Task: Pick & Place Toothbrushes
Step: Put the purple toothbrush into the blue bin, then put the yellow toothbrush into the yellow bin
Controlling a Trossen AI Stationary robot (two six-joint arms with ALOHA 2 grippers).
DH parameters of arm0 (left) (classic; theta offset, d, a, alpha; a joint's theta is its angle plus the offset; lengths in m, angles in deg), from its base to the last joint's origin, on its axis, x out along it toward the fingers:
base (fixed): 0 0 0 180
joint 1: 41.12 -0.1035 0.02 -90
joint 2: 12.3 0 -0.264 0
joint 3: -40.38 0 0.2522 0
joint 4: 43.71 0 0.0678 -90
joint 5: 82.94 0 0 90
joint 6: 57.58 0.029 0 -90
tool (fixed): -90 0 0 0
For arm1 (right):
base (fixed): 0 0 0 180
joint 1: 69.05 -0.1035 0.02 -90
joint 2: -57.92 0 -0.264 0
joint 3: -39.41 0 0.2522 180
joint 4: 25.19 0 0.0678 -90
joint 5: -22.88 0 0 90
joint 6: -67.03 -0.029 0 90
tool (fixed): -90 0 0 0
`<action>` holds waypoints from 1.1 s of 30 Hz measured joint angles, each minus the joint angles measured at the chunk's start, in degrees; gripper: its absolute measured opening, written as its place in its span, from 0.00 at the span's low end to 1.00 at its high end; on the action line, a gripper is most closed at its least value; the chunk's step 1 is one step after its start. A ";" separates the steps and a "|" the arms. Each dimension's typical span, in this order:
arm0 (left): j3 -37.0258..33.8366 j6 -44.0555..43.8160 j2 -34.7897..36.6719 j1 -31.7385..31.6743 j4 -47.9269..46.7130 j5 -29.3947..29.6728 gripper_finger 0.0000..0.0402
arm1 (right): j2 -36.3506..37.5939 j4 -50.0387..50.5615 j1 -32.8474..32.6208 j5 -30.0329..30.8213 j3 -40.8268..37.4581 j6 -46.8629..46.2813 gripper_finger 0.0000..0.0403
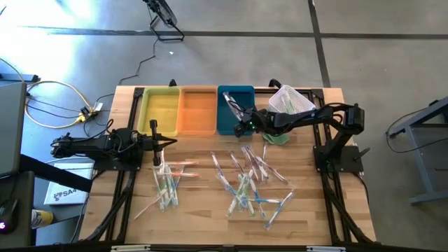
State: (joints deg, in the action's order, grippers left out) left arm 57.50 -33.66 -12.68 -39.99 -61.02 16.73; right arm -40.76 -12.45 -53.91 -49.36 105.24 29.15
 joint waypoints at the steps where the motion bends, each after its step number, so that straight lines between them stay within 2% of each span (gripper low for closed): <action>1: 0.00 0.00 0.00 0.01 -0.01 0.00 0.00 | 0.00 0.21 0.00 -0.04 0.00 0.03 0.14; 9: 0.00 0.00 0.00 0.01 -0.02 0.01 0.00 | 0.00 0.28 -0.13 -0.20 0.00 0.68 0.33; 13: 0.00 0.00 -0.01 0.02 -0.02 0.00 0.00 | 0.00 -0.96 -0.09 0.20 0.00 2.23 0.36; 16: 0.00 0.00 0.00 0.00 -0.02 0.00 0.00 | 0.41 -2.65 -0.13 0.07 0.00 5.68 0.31; 19: 0.00 0.00 -0.01 0.01 -0.02 0.00 0.00 | 1.80 -4.81 -0.37 -0.58 0.00 9.27 0.21; 24: 0.00 0.00 0.00 0.01 -0.01 0.00 0.00 | 4.93 -8.65 -0.93 -6.26 0.00 16.22 0.03; 33: 0.00 -3.17 -0.30 0.02 0.00 -0.06 0.00 | 8.02 -9.58 -1.01 -20.36 0.02 24.47 0.01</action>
State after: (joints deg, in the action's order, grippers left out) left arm 57.50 -36.83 -12.98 -39.97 -61.02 16.67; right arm -32.73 -22.02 -54.92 -69.72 105.27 53.63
